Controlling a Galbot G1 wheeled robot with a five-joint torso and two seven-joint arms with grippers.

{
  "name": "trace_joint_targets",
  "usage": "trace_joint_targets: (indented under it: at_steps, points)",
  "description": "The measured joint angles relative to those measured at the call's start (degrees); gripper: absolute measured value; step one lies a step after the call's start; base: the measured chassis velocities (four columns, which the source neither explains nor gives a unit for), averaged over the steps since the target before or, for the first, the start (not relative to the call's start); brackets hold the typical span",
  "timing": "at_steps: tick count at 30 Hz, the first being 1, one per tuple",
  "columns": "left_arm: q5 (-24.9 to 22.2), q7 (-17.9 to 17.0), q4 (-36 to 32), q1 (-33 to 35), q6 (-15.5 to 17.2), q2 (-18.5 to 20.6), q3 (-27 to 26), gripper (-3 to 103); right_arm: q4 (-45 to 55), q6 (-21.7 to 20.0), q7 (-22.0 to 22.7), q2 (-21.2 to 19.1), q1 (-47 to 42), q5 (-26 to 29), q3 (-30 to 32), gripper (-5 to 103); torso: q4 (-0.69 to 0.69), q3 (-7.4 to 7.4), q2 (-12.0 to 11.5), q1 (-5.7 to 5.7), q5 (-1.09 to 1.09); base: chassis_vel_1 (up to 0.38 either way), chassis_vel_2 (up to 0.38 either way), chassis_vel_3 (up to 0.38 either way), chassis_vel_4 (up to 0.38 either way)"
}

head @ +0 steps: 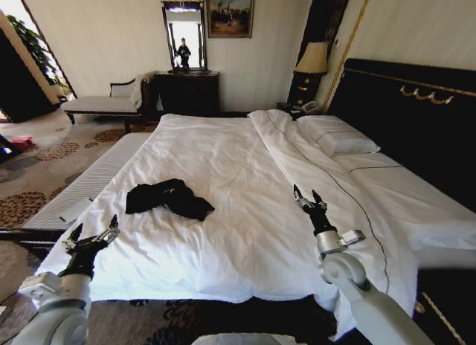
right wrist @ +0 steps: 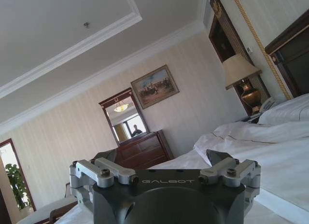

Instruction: Fold the clothes on the bed.

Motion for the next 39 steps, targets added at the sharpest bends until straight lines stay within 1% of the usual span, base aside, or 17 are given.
trace_joint_targets:
  at_steps: [12, 22, 27, 39]
  points:
    - [0.3, 0.0, 0.3, -0.2, -0.1, 0.0, 0.3, 100, 0.0, 0.0, -0.1, 0.2, -0.1, -0.1, 0.0, 100, 0.00, 0.00, 0.0, 0.00, 0.00, -0.006, 0.076, 0.014, -0.069]
    - [0.3, 0.0, 0.3, 0.0, -0.1, 0.2, 0.3, 100, 0.1, 0.1, -0.8, 0.2, -0.2, -0.1, 0.0, 100, -0.01, 0.00, 0.0, 0.00, 0.00, 0.000, 0.000, 0.000, 0.000]
    - [0.4, 0.0, 0.3, 0.0, -0.1, 0.2, 0.4, 100, 0.2, 0.1, -0.8, 0.2, -0.2, -0.1, 0.0, 100, 0.00, 0.00, 0.0, 0.00, 0.00, 0.000, 0.000, 0.000, 0.000]
    - [0.5, 0.0, 0.1, 0.3, -0.2, 0.1, 0.3, 100, 0.2, 0.3, -0.6, 0.3, -0.3, 0.1, 0.0, 100, 0.00, 0.00, 0.0, 0.00, 0.00, 0.068, 0.072, -0.066, -0.073]
